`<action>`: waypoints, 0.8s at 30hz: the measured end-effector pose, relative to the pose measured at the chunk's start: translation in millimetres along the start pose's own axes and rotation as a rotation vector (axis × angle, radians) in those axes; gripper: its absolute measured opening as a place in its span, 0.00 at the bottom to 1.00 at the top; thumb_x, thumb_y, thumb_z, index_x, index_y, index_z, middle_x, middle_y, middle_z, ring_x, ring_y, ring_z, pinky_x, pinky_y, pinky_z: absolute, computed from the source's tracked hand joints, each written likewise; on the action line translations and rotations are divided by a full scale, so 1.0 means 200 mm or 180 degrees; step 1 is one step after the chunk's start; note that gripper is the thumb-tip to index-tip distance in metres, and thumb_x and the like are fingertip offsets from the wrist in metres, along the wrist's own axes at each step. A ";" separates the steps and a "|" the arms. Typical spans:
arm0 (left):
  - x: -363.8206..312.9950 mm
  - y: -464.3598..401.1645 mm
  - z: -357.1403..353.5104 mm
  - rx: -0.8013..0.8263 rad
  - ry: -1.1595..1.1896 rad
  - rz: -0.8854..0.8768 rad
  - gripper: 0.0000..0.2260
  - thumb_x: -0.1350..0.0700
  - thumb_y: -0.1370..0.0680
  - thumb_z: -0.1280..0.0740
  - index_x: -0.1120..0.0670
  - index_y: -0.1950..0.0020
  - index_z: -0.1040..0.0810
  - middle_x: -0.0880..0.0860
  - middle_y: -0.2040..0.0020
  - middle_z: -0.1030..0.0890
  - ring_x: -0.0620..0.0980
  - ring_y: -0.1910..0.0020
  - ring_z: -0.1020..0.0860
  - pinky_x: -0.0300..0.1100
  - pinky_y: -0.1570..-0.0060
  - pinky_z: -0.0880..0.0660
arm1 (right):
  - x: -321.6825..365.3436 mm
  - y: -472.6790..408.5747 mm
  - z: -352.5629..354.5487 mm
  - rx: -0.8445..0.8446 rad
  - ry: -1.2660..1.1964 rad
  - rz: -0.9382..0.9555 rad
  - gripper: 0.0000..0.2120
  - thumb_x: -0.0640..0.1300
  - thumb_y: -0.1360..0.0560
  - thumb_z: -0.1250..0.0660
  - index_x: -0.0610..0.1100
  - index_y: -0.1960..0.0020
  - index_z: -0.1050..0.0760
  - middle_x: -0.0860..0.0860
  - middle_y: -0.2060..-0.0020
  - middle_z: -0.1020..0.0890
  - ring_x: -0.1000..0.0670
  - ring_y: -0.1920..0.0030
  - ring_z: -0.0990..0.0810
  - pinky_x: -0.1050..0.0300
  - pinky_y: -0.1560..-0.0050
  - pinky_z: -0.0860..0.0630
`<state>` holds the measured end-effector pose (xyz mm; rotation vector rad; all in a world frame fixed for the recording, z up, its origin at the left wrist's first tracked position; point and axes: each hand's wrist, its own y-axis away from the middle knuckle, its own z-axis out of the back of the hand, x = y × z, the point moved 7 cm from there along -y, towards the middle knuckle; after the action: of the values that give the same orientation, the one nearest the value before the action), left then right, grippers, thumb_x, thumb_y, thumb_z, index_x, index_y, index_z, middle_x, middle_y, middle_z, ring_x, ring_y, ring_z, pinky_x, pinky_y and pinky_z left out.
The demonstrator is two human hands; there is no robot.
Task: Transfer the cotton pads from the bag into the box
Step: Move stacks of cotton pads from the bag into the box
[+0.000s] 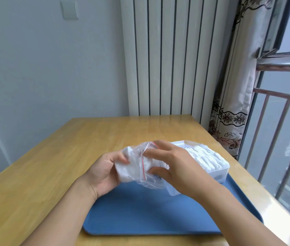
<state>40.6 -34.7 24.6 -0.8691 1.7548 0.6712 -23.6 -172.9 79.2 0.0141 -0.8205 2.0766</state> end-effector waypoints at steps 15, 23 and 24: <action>-0.02 0.02 0.01 -0.0203 -0.0315 0.0060 0.20 0.62 0.33 0.33 0.60 0.42 0.15 0.62 0.43 0.16 0.58 0.47 0.17 0.51 0.43 0.25 | -0.05 0.00 0.01 0.0230 -0.0325 -0.0250 0.30 0.38 0.32 0.22 0.73 0.62 0.31 0.59 0.47 0.25 0.65 0.56 0.27 0.73 0.57 0.34; -0.03 0.02 0.02 -0.0200 0.0040 0.0079 0.19 0.59 0.31 0.31 0.59 0.41 0.15 0.60 0.42 0.16 0.55 0.51 0.15 0.44 0.56 0.18 | -0.07 0.00 0.06 -0.0434 -0.0974 -0.0094 0.14 0.38 0.39 0.19 0.45 0.56 0.18 0.56 0.43 0.22 0.56 0.48 0.21 0.69 0.50 0.27; -0.04 0.02 0.01 -0.0167 0.0041 0.0068 0.18 0.60 0.30 0.32 0.59 0.41 0.15 0.59 0.42 0.16 0.54 0.51 0.15 0.44 0.56 0.18 | -0.07 0.00 0.07 -0.0499 -0.1265 -0.0139 0.14 0.38 0.40 0.19 0.45 0.57 0.18 0.56 0.44 0.22 0.53 0.48 0.20 0.64 0.51 0.24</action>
<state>40.8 -28.9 30.9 -0.8934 1.7670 0.7299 -18.6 -190.0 86.5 0.3657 -1.2093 1.9901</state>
